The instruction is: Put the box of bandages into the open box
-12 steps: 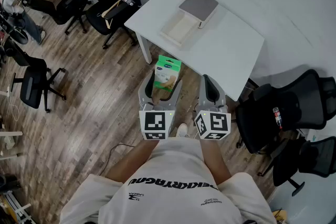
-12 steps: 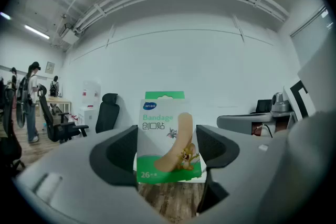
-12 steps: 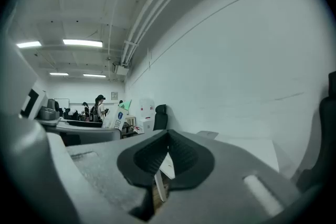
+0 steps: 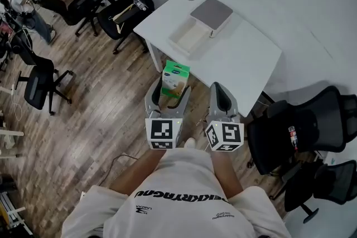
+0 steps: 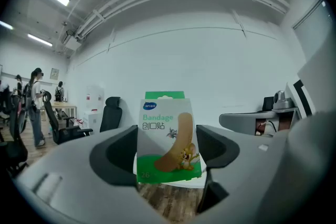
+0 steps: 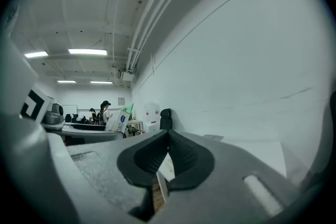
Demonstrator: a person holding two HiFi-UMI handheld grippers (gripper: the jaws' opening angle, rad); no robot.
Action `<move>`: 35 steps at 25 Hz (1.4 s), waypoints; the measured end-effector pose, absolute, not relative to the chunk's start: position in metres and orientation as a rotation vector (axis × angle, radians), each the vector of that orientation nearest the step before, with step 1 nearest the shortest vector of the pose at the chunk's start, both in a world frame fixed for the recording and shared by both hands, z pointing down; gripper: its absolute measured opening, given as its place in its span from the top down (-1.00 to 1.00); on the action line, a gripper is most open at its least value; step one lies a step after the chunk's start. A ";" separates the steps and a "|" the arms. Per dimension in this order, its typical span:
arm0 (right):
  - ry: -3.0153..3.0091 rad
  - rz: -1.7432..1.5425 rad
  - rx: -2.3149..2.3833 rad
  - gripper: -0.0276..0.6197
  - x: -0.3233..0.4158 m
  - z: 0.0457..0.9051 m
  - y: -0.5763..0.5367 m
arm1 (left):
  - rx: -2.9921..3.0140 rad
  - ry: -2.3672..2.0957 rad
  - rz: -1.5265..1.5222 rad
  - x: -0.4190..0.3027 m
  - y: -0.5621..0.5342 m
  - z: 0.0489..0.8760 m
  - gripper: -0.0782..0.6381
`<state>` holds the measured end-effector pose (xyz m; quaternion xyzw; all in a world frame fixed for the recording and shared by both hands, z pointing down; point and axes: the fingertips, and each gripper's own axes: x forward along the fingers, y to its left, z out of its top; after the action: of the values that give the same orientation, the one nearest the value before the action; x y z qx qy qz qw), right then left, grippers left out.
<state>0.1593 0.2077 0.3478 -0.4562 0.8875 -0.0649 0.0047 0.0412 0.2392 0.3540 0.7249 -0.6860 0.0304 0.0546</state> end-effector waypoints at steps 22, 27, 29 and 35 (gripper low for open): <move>2.894 -0.260 -1.265 0.92 0.175 0.376 0.183 | 2.076 -2.200 0.085 0.066 0.232 0.371 -0.24; 2.894 -0.272 -1.295 0.92 0.154 0.385 0.157 | 2.082 -2.173 0.084 0.046 0.207 0.379 -0.24; 2.889 -0.286 -1.318 0.92 0.143 0.390 0.144 | 2.090 -2.154 0.088 0.035 0.193 0.384 -0.24; 2.853 -0.309 -1.398 0.92 0.105 0.394 0.100 | 2.141 -2.086 0.100 -0.003 0.142 0.387 -0.24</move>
<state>0.1053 0.0996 0.3939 -0.4378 0.8935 -0.0968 -0.0254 -0.0032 0.1419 0.3875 0.7139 -0.6954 0.0333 0.0753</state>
